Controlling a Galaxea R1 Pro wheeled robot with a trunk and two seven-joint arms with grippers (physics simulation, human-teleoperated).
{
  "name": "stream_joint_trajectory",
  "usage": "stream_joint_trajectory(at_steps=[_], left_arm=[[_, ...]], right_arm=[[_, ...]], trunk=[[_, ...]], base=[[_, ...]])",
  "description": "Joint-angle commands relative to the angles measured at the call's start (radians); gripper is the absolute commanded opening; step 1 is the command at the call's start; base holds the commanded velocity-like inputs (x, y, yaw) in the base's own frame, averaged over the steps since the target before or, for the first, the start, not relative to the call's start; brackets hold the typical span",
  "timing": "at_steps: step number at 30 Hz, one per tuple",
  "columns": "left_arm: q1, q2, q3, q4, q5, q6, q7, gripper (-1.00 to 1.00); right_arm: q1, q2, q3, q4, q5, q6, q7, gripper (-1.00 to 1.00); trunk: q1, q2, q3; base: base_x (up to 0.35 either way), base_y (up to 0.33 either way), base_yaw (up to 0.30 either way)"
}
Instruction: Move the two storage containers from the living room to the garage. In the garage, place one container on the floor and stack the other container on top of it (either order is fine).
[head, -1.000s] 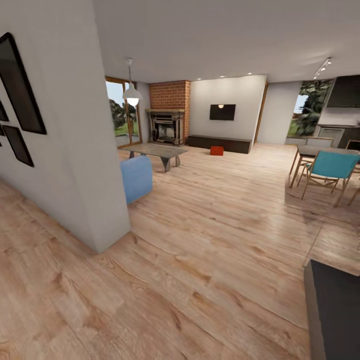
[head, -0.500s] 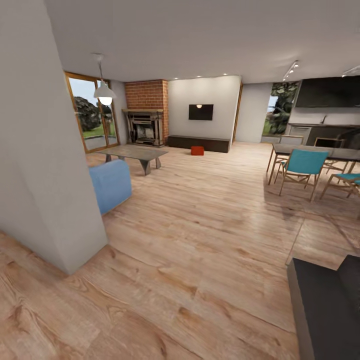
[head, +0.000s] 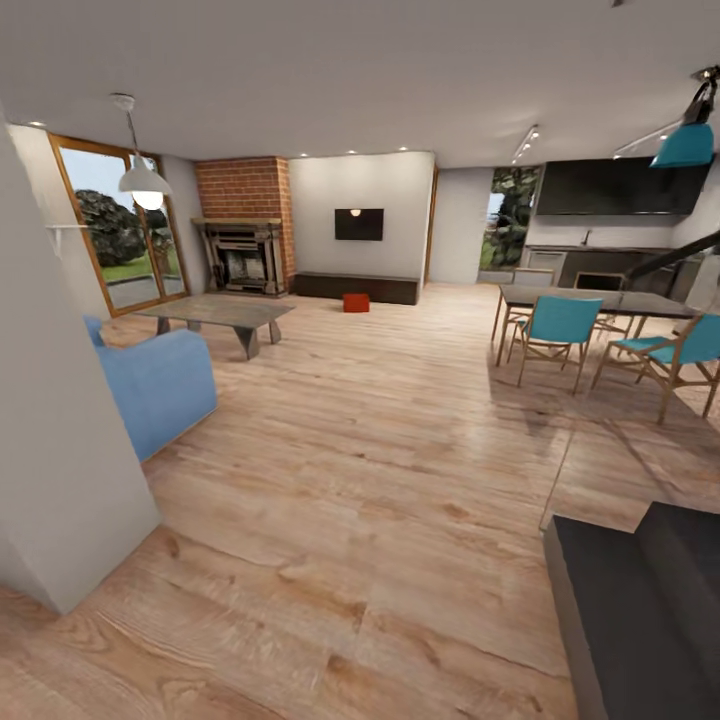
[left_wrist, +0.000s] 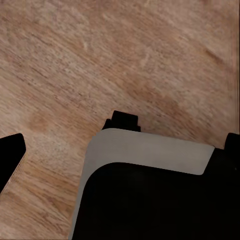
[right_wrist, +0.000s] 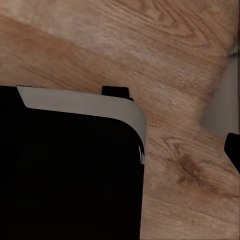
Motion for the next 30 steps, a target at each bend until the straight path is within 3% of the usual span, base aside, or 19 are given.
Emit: stream_joint_trajectory(at_steps=[1, 11, 30], left_arm=[[0.000, 0.000, -0.001, 0.000, 0.006, -0.004, 0.001, 1.00], [0.000, 0.000, -0.001, 0.000, 0.006, -0.004, 0.001, 1.00], [0.000, 0.000, -0.001, 0.000, 0.007, -0.003, 0.002, 1.00]], right_arm=[[-0.001, 0.000, 0.008, 0.003, -0.006, -0.005, -0.002, 1.00], [-0.001, 0.000, 0.007, 0.003, -0.006, -0.005, -0.003, 1.00], [-0.001, -0.001, 0.011, 0.003, 0.001, -0.001, 0.008, 1.00]], trunk=[[0.001, 0.000, -0.001], [0.001, 0.000, -0.001], [0.001, 0.000, -0.001]], base=[[0.322, 0.000, -0.250], [0.322, 0.000, -0.219], [0.322, 0.000, -0.008]])
